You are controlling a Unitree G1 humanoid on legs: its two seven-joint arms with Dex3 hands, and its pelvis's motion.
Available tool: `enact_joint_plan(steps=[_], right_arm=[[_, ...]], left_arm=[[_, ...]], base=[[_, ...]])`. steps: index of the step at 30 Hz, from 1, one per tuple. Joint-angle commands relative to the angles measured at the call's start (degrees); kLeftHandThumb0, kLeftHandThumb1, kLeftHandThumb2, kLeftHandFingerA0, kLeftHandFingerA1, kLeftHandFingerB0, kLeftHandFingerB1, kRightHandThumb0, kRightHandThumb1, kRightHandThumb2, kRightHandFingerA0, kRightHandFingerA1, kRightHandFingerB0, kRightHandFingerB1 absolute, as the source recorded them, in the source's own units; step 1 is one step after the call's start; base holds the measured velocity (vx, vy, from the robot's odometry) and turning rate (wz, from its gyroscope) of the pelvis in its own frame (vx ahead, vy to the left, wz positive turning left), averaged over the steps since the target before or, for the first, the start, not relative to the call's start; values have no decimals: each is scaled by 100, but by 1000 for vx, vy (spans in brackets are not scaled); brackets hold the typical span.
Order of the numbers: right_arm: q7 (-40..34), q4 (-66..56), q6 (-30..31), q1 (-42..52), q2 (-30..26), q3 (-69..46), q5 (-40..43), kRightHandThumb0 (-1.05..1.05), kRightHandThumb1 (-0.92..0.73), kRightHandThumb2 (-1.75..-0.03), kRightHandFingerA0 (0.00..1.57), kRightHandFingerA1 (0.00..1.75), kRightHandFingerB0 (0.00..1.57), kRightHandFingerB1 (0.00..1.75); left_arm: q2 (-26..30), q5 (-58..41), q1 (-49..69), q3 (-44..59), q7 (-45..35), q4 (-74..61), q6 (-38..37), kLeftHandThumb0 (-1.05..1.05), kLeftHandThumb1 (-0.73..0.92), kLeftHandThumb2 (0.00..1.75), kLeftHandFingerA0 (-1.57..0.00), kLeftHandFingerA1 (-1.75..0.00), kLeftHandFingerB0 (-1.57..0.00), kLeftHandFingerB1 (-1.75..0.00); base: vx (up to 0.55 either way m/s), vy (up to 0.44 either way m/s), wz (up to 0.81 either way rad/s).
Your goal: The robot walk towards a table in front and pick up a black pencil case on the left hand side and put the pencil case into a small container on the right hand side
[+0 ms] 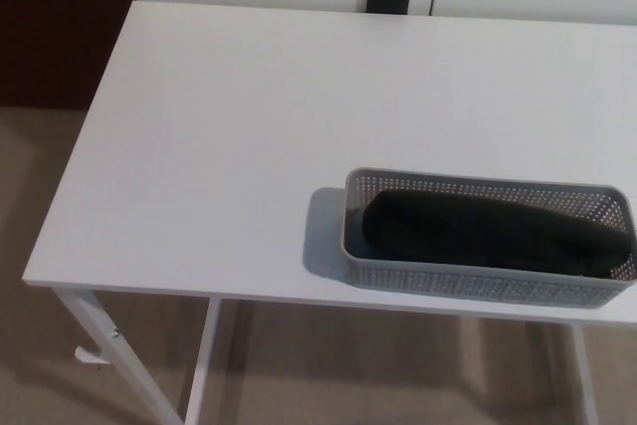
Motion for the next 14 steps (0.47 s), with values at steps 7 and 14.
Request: enact_joint_plan(steps=[7, 14], right_arm=[[-490, 99, -412, 423, -72, -194, 79, -26, -65, -59, 66, 60, 55, 48], [-522, 29, -375, 423, -107, -228, 81, -26, -65, -59, 65, 58, 53, 46]], left_arm=[[189, 402, -1864, -223, 3175, 4979, -2503, -81, 56, 97, -3, -46, 0, -22], [353, 567, -2203, -575, 3361, 5530, -2543, -87, 60, 92, -7, -43, -5, -25]], base=[[0, 0, 0], [0, 0, 0]])
